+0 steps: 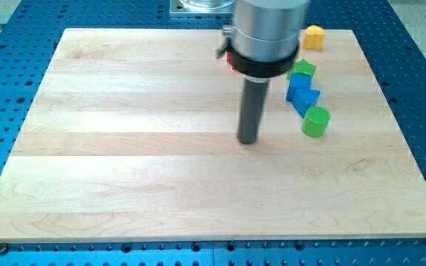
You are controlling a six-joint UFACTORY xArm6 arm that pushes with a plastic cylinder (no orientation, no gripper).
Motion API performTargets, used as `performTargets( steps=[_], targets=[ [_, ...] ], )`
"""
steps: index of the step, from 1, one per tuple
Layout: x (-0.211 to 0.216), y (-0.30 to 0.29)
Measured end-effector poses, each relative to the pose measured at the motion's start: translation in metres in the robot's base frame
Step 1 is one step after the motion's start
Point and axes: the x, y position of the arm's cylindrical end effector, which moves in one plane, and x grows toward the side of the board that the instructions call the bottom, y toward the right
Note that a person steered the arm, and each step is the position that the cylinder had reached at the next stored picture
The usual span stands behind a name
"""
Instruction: Move the red star to the left of the red circle
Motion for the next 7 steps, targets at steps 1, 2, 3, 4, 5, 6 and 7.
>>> performTargets(
  steps=[1, 2, 3, 4, 5, 6, 7],
  targets=[
    [-0.024, -0.013],
    [-0.067, -0.012],
    [-0.106, -0.01],
    [-0.131, 0.009],
    [-0.154, 0.024],
    [-0.16, 0.019],
    [-0.174, 0.012]
  ],
)
